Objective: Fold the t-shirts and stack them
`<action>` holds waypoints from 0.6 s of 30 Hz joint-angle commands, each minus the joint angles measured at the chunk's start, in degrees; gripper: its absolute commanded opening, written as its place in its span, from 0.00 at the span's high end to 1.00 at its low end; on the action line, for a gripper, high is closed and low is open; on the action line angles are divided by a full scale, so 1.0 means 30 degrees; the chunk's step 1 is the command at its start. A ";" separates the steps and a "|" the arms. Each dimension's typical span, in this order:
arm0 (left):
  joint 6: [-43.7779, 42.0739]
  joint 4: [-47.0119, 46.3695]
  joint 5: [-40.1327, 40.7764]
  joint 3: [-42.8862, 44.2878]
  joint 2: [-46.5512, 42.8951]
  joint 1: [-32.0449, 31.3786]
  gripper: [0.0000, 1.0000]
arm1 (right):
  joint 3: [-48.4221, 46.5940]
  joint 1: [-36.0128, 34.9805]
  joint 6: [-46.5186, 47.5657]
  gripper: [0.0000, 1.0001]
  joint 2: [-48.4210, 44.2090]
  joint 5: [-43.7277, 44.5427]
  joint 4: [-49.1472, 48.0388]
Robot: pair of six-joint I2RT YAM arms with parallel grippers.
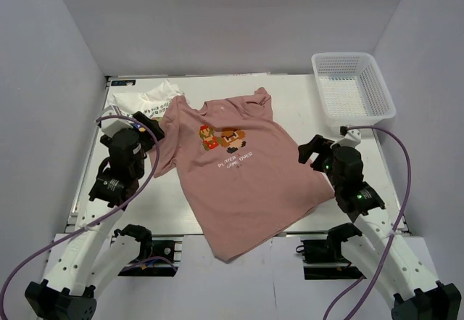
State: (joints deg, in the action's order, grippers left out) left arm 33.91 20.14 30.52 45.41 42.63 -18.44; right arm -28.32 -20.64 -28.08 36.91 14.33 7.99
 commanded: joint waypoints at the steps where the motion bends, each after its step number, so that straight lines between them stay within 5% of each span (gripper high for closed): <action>1: 0.0386 0.0435 0.0958 -0.0048 0.0260 0.0081 0.00 | -0.0113 0.0084 0.0189 0.10 -0.0378 -0.0410 -0.0700; 7: 0.0386 0.0026 0.0958 -0.0222 0.0643 0.0081 0.00 | 0.0678 -0.0003 0.1125 0.10 0.0991 -0.4036 -0.2335; 11: 0.0007 -0.0471 0.0493 -0.0224 0.1082 0.0081 0.00 | -0.0198 -0.0527 0.2059 0.10 0.5349 -1.0298 -0.3541; 18: -0.0550 -0.0093 -0.0477 0.0507 0.2606 0.0081 0.00 | -0.2335 -0.3980 0.1741 0.10 1.2038 -1.0841 -0.4828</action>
State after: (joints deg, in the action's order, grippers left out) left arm 33.61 19.92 30.81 45.32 50.00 -18.44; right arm -30.76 -27.90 -23.73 68.38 -13.82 -0.97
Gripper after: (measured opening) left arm 0.998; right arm 0.904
